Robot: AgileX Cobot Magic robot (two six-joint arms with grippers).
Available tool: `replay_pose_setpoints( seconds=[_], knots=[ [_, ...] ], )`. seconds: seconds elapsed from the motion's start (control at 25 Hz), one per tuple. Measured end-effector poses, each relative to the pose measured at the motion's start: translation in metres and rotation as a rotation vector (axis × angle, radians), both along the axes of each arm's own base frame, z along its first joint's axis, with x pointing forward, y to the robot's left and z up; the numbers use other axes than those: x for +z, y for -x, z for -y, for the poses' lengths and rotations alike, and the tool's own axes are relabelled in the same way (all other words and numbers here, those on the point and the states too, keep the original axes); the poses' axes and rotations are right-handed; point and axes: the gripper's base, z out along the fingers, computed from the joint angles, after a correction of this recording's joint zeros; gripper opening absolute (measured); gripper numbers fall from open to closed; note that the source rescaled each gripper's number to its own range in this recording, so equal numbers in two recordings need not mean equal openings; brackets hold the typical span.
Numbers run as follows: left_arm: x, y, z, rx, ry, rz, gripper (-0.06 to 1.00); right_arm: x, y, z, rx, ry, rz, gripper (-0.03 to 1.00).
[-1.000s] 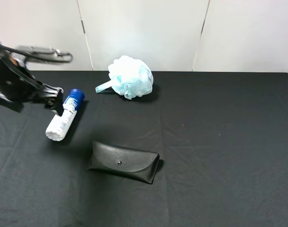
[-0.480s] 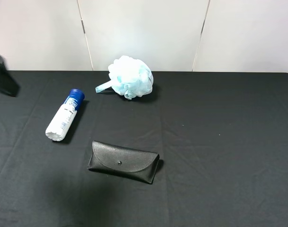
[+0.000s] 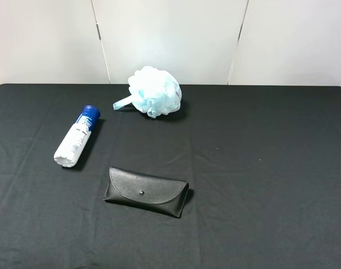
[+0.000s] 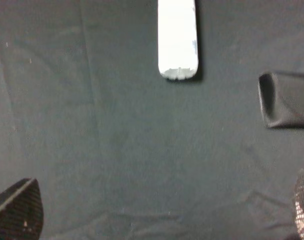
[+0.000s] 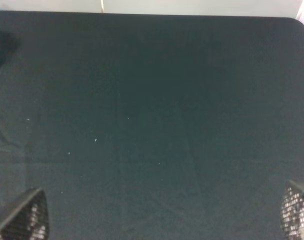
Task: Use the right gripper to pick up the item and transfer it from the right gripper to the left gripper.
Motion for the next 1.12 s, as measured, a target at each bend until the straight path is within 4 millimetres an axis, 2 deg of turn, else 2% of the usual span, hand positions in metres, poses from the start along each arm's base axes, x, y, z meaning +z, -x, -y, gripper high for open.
replay_pose_setpoints(
  seconds=[0.28,0.48,0.84,1.12],
  knots=[
    [-0.041,0.05,-0.014,0.0,0.037,0.139,1.0,0.0,0.0,0.0,0.0,-0.001,0.0,1.0],
    [-0.046,0.073,-0.02,-0.016,0.059,0.281,1.0,0.0,0.0,0.0,0.0,-0.001,0.0,1.0],
    [-0.06,0.064,-0.013,-0.054,0.083,0.287,0.98,0.0,0.0,0.0,0.0,-0.001,0.0,1.0],
    [-0.059,0.064,-0.013,-0.057,0.08,0.293,0.98,0.0,0.0,0.0,0.0,-0.001,0.0,1.0]
  ],
)
